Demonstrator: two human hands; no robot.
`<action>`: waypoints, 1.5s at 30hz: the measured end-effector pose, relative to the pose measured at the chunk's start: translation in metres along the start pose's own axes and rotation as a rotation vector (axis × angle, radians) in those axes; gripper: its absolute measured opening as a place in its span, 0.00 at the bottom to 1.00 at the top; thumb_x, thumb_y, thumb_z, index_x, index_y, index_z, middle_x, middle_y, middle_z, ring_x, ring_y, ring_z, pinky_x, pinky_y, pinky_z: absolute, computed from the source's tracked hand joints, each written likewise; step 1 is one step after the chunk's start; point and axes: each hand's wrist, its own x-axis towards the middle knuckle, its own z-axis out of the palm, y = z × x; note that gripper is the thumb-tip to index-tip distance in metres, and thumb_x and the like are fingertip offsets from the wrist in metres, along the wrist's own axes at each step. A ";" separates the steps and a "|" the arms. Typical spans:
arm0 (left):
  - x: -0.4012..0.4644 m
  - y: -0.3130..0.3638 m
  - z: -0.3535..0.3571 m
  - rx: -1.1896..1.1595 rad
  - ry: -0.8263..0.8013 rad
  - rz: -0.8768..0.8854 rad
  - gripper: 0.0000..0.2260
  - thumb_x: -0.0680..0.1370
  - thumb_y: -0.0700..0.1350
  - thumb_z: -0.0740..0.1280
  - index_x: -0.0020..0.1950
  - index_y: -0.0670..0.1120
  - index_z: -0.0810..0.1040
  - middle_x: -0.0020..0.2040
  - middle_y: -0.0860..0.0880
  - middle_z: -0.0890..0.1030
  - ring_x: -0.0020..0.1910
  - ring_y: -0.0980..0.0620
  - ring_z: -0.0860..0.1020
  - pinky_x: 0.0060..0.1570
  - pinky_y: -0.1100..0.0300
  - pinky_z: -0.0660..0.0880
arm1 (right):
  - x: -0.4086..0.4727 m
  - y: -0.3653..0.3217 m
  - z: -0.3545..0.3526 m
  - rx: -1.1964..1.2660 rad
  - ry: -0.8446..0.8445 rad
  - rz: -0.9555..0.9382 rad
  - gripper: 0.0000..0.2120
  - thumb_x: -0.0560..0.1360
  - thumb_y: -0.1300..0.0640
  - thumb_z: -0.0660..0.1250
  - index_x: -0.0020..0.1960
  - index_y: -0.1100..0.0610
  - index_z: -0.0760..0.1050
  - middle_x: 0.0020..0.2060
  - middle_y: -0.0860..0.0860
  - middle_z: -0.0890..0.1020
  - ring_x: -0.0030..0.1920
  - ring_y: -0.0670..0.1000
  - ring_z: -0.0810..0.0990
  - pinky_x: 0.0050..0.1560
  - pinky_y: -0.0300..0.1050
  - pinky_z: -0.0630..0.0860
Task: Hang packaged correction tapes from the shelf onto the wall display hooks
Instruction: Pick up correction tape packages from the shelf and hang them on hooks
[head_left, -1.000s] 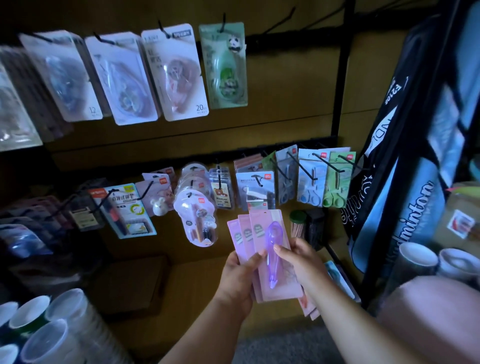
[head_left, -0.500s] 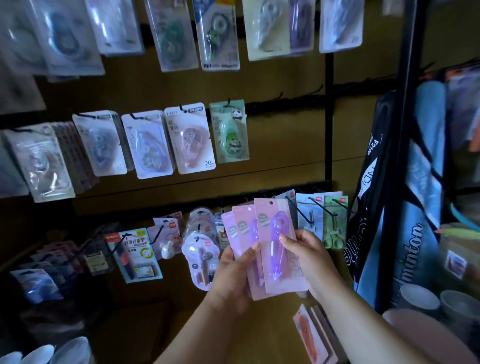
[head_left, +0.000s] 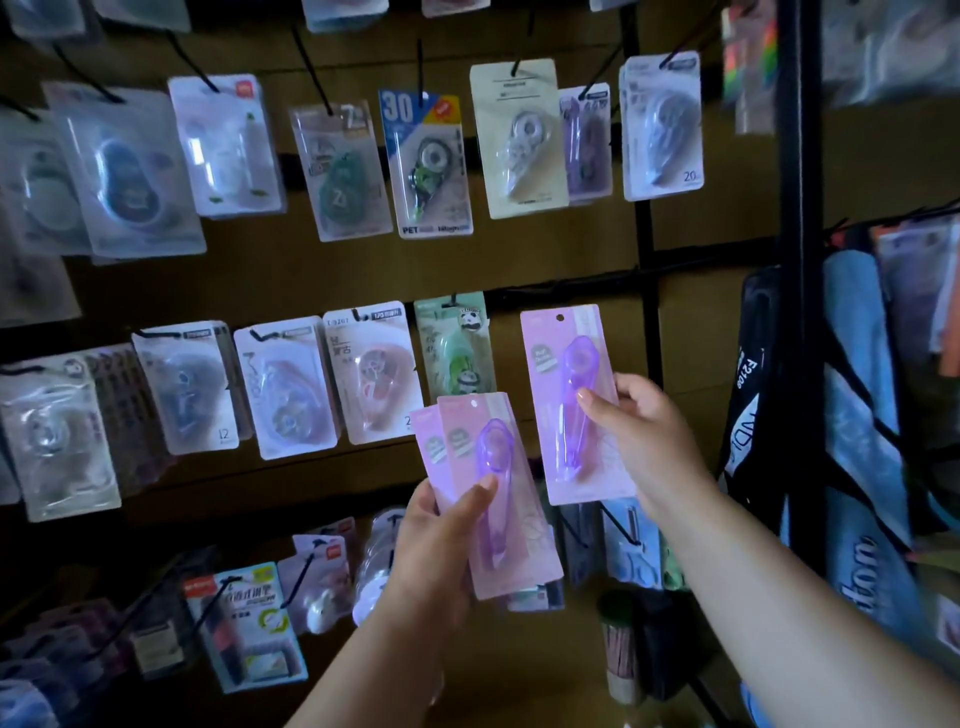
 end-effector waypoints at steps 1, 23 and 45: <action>0.003 0.001 0.000 0.000 -0.007 -0.004 0.20 0.72 0.43 0.70 0.63 0.40 0.75 0.54 0.37 0.83 0.47 0.40 0.84 0.42 0.43 0.81 | 0.006 -0.005 0.000 0.000 0.005 -0.019 0.16 0.65 0.46 0.73 0.48 0.52 0.78 0.45 0.55 0.85 0.46 0.55 0.82 0.53 0.55 0.77; 0.018 -0.013 0.011 0.001 -0.025 -0.086 0.18 0.72 0.43 0.71 0.61 0.42 0.76 0.53 0.39 0.84 0.50 0.39 0.83 0.43 0.45 0.81 | 0.035 -0.012 -0.004 -0.054 -0.004 -0.064 0.11 0.73 0.51 0.71 0.54 0.52 0.77 0.45 0.51 0.85 0.47 0.53 0.85 0.54 0.56 0.79; 0.012 -0.011 0.001 -0.011 0.014 -0.081 0.23 0.67 0.46 0.73 0.61 0.46 0.78 0.52 0.41 0.85 0.50 0.40 0.83 0.49 0.39 0.80 | 0.108 0.012 0.044 -0.359 0.071 0.090 0.22 0.76 0.46 0.66 0.62 0.60 0.71 0.51 0.52 0.77 0.47 0.50 0.75 0.39 0.40 0.70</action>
